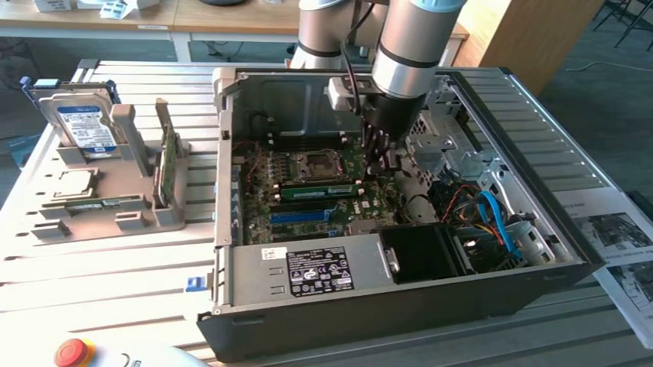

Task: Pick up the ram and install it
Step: 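Press down the ram until it locks into place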

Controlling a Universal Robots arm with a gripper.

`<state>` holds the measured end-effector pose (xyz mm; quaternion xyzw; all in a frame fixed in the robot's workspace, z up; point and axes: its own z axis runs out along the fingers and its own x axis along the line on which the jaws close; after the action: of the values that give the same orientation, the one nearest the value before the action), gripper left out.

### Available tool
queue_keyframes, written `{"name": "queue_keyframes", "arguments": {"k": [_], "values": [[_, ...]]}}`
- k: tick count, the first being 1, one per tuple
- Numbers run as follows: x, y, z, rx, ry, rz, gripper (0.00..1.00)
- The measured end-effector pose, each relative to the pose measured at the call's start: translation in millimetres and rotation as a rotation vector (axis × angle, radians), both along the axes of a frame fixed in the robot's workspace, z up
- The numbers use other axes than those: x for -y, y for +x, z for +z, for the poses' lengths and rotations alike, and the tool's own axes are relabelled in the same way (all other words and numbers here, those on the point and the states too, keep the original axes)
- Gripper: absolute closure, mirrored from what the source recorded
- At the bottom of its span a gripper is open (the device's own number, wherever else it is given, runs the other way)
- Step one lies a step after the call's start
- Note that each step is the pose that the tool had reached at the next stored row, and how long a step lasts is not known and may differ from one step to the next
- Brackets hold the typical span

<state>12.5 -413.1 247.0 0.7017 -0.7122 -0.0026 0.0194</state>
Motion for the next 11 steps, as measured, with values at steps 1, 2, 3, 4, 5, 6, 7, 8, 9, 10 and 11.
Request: {"name": "queue_keyframes", "arguments": {"k": [1,2,3,4,5,6,7,8,9,10,11], "values": [[0.0,0.0,0.1,0.0,-0.0001,0.0,0.9],[0.0,0.0,0.1,-0.0001,-0.0002,0.0,0.9],[0.0,0.0,0.0,-0.0001,-0.0002,0.0,0.9],[0.0,0.0,0.0,-0.0001,-0.0002,0.0,0.9],[0.0,-0.2,-0.3,0.0001,0.0001,0.0,0.9],[-0.1,-0.8,-0.6,0.0001,0.0001,0.0,0.9],[-0.2,-1.5,-0.7,0.0002,0.0,0.0,0.9],[-0.3,-2.5,-0.8,0.0002,0.0,0.0,0.9],[-0.5,-3.5,-1.0,0.0002,0.0002,0.0,0.9],[-0.8,-4.5,-1.1,0.0002,0.0001,0.0,0.9],[-1.0,-5.5,-1.2,0.0002,0.0,0.0,0.9]]}}
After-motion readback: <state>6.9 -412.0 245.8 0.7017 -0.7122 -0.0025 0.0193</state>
